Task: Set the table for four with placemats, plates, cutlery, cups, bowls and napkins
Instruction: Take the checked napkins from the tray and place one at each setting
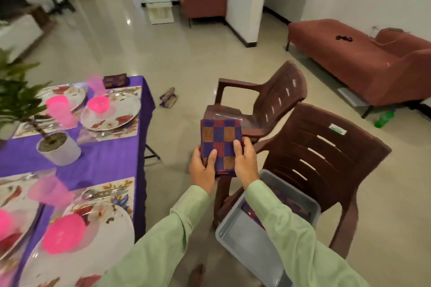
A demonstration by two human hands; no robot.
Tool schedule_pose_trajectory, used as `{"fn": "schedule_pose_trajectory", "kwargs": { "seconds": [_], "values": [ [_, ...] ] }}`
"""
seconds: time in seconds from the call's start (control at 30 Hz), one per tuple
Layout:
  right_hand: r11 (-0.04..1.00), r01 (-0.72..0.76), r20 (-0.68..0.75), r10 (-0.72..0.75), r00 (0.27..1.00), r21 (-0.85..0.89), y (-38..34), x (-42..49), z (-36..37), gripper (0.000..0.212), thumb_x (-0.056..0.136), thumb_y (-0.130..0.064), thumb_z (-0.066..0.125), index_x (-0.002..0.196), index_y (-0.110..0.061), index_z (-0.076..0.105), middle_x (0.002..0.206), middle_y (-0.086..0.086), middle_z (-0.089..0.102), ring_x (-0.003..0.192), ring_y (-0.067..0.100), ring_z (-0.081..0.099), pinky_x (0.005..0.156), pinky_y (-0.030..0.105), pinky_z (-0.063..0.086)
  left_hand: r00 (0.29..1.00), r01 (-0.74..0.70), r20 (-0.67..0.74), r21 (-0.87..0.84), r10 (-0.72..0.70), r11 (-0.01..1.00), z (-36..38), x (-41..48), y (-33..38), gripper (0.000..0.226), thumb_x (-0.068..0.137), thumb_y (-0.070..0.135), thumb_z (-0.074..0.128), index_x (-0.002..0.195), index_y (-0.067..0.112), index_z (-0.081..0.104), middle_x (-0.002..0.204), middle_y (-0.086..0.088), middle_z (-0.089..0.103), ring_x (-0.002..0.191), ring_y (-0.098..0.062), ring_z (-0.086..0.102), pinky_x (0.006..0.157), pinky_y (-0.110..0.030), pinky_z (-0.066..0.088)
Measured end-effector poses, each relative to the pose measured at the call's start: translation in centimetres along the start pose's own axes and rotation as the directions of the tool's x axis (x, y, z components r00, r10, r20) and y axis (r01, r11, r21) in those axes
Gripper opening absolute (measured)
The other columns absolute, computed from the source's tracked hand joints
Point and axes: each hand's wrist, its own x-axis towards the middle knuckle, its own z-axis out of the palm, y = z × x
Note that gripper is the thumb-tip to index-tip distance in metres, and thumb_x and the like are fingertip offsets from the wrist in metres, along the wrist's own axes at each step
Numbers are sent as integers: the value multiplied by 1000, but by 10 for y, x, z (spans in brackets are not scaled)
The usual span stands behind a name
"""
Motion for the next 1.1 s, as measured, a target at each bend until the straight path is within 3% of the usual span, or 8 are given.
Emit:
{"fn": "schedule_pose_trajectory", "kwargs": {
  "seconds": [0.2,0.33,0.43,0.5,0.6,0.67,0.8,1.1],
  "values": [
    [999,17,167,-10,986,-38,-1,-16,71,20,102,-41,45,108,-25,56,101,-6,69,89,7,67,79,29,57,983,20,-183,38,-13,999,-67,-12,3,19,95,30,60,111,29,49,102,12,63,85,4,64,69,-14,54],
    [993,68,261,-40,965,-97,-12,-21,119,16,101,-43,47,105,-30,56,99,-8,67,88,4,66,72,22,56,955,77,-282,-50,-88,996,-114,-8,0,50,86,51,58,124,20,51,109,3,67,94,-9,68,79,-31,59],
    [998,43,372,-24,928,-43,-21,-25,157,26,102,-38,48,112,-16,58,99,-7,68,80,-4,66,62,12,51,926,80,-366,-64,-98,995,-150,-2,-5,36,89,46,61,116,25,51,107,-6,70,89,-20,72,72,-40,61],
    [999,-4,447,23,894,-43,-23,-26,181,28,101,-41,49,116,-20,58,103,-6,70,84,-1,68,66,15,53,895,85,-434,-67,-106,994,-173,3,-10,30,92,39,62,114,22,51,104,-10,70,84,-22,72,69,-42,61],
    [994,-44,543,91,835,-100,-19,-24,218,19,102,-35,50,115,-24,58,108,-3,71,93,10,69,76,23,57,857,118,-494,-89,-146,989,-205,10,-24,41,83,57,64,111,28,52,101,-5,72,84,-22,72,72,-48,60],
    [991,-40,563,103,820,-124,-16,-23,240,14,103,-24,49,112,-23,59,107,-1,70,95,14,69,78,27,57,838,132,-517,-116,-173,984,-223,13,-31,41,79,63,62,104,31,54,97,-1,73,85,-20,72,75,-47,59],
    [987,23,596,78,799,-160,-11,-17,282,20,102,-15,48,96,-30,59,101,-4,70,95,17,68,84,35,57,836,144,-519,-108,-179,984,-256,23,-32,12,96,37,59,96,25,57,93,1,70,86,-20,70,76,-39,58],
    [948,168,675,61,735,-269,9,12,355,15,102,-12,46,99,-21,58,100,1,68,90,16,65,78,30,52,761,303,-576,-91,-298,949,-302,66,-66,12,99,22,55,103,12,60,99,-8,69,88,-24,65,77,-31,50]
  ]
}}
